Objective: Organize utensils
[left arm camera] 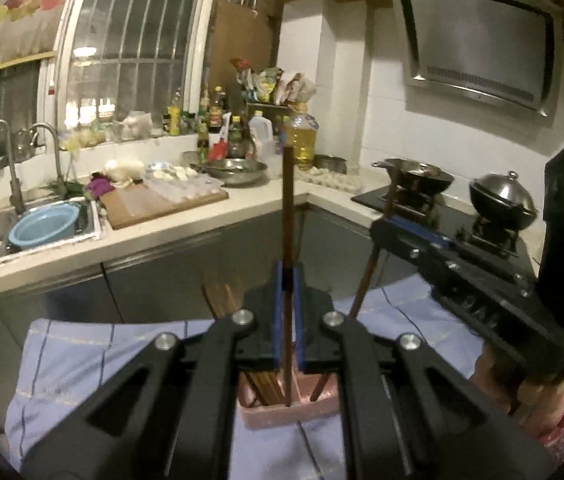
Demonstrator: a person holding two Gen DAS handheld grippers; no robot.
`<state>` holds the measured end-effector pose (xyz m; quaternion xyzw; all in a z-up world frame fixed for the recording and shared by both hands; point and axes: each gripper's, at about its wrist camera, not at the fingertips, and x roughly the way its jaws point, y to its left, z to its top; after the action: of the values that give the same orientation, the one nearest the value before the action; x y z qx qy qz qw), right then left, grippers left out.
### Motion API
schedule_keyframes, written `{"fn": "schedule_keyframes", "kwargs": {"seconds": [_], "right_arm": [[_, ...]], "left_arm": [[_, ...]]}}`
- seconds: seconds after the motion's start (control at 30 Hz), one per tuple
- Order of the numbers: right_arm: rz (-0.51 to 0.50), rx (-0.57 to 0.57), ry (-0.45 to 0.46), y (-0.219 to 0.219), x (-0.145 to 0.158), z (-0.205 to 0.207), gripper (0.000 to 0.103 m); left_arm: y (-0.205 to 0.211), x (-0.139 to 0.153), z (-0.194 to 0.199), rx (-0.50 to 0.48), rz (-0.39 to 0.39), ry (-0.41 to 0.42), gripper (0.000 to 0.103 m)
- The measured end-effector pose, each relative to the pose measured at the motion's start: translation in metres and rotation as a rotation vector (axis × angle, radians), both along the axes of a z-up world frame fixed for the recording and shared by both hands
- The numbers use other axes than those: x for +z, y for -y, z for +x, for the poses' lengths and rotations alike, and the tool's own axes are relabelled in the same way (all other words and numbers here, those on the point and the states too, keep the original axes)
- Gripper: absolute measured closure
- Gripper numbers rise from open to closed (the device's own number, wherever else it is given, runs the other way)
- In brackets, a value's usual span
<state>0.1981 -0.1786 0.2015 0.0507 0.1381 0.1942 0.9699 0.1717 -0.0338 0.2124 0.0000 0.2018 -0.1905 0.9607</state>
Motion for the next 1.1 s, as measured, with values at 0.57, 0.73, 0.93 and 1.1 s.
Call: {"fn": "schedule_keyframes", "kwargs": {"seconds": [0.57, 0.73, 0.93, 1.1], "right_arm": [[0.058, -0.001, -0.241, -0.001, -0.077, 0.038, 0.065], [0.142, -0.013, -0.172, 0.020, -0.051, -0.016, 0.062], [0.295, -0.058, -0.194, 0.051, -0.087, -0.110, 0.045], [0.346, -0.128, -0.286, 0.068, -0.135, -0.168, 0.043]], "left_arm": [[-0.009, -0.083, 0.057, 0.101, 0.021, -0.209, 0.086], [-0.020, -0.045, 0.008, 0.102, -0.005, -0.086, 0.073], [-0.034, -0.048, -0.077, 0.105, -0.057, 0.013, 0.050], [-0.028, -0.087, -0.132, 0.161, 0.018, -0.001, 0.043]]}}
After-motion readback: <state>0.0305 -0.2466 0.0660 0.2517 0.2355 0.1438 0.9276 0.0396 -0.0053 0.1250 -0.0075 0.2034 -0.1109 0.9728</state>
